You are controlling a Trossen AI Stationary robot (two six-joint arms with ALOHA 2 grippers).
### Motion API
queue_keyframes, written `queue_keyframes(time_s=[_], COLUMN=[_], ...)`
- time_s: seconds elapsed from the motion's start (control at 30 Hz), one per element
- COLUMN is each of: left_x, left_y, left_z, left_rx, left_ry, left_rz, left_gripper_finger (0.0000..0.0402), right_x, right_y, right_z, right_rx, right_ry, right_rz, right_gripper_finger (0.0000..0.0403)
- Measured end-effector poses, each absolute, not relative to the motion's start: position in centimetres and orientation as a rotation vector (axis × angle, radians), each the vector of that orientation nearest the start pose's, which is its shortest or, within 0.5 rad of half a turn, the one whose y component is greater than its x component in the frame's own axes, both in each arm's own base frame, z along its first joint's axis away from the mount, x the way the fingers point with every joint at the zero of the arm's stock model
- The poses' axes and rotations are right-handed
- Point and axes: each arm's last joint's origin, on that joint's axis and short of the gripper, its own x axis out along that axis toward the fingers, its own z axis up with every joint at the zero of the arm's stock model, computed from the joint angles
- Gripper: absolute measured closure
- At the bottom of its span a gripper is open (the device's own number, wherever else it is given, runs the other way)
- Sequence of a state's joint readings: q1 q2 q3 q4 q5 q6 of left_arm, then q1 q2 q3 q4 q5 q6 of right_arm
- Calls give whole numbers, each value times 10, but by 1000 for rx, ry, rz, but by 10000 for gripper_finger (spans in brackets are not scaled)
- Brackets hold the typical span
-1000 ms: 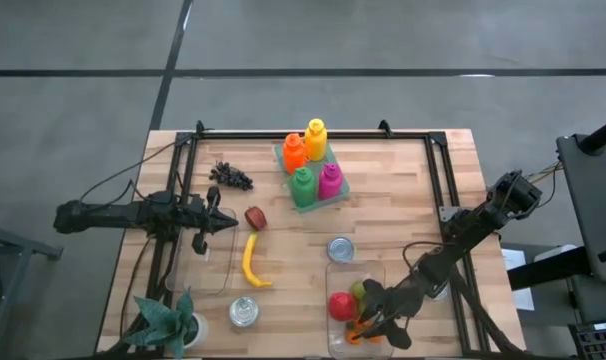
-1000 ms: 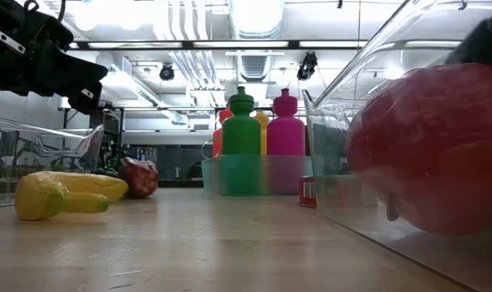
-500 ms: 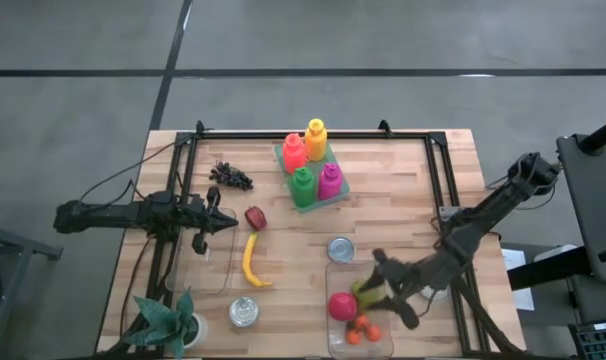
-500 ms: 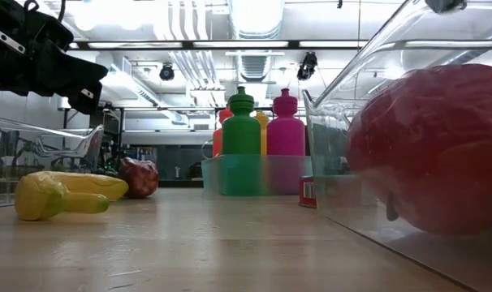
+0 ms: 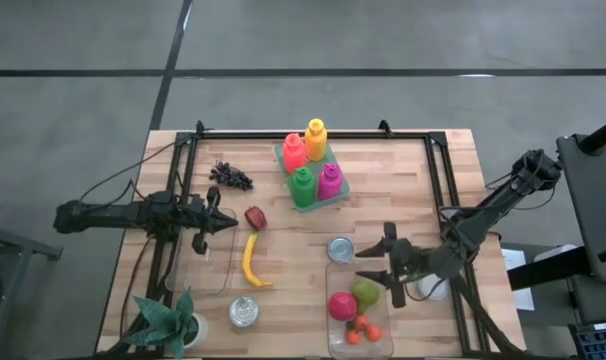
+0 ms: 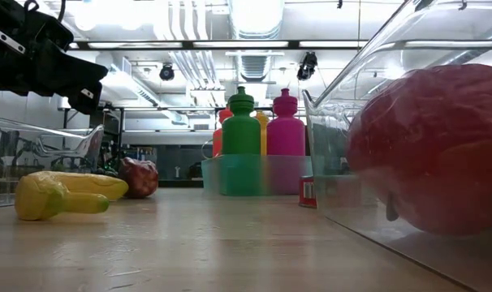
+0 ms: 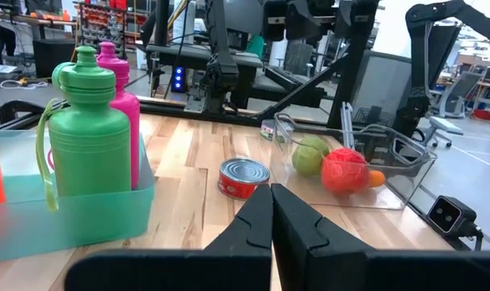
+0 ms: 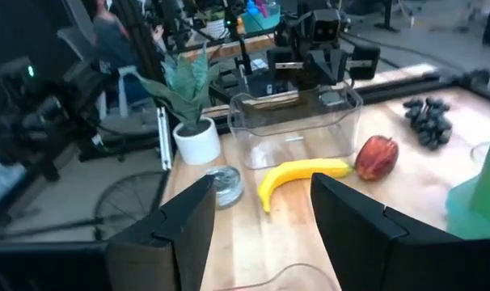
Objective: Pick & Place Food Item
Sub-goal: Put the light red apple into the bottom transparent bin
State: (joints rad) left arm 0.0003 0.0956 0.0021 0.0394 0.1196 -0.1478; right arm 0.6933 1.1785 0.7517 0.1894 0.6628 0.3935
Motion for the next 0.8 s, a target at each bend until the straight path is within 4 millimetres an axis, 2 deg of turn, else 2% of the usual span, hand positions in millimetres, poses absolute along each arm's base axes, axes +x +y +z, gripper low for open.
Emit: queue_keyframes(time_s=[0.17, 0.8], left_x=[103, 103], left_y=[-3, -3], left_z=[160, 160], left_rx=[-151, -151], left_ry=[63, 63], left_rz=[-115, -115], left_gripper_finger=[401, 401], right_x=[208, 208], right_y=[149, 149], right_z=[279, 279], right_rx=[161, 168], right_ry=[187, 194], right_rz=[0, 5], right_gripper_finger=[203, 203])
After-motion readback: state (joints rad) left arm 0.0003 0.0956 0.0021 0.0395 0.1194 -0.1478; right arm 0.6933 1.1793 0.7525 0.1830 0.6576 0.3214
